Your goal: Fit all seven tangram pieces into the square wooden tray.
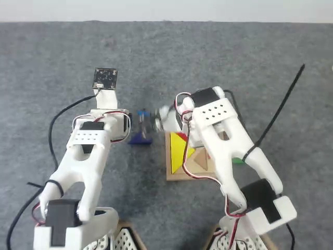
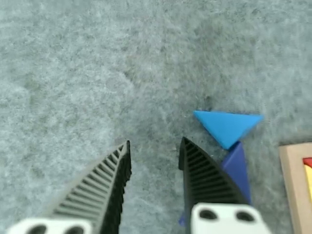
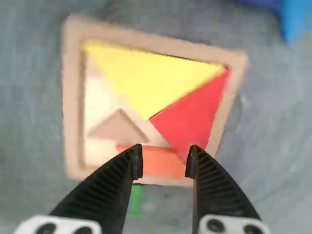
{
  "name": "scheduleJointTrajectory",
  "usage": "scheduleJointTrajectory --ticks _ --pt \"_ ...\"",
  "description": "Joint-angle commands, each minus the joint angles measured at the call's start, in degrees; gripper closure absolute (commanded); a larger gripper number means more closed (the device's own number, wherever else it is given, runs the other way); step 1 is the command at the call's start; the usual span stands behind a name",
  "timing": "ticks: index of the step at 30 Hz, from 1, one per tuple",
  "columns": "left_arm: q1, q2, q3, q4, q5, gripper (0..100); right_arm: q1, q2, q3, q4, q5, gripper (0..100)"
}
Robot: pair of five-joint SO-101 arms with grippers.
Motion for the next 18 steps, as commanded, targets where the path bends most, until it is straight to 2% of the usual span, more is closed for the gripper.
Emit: scheduleJointTrajectory --ticks 1,4,6,11,18 --pt "0.79 -2.46 0.04 -1.14 -0.7 84 1.54 -4.88 6.33 -4.0 -27.78 85.4" --pt "0.79 -2.55 0.13 -1.14 -0.7 84 1.19 -9.01 14.68 -12.26 -44.22 85.5" --pt "0.79 -2.55 0.13 -1.14 -0.7 84 0.13 -14.37 20.66 -18.59 -47.38 85.5" --pt "0.62 -2.55 0.13 -1.32 -0.7 84 -1.98 -26.86 34.99 -31.34 -50.29 85.5" --pt "0.79 -2.55 0.13 -1.41 -0.7 84 -0.48 -21.41 35.69 -30.55 -48.44 85.5"
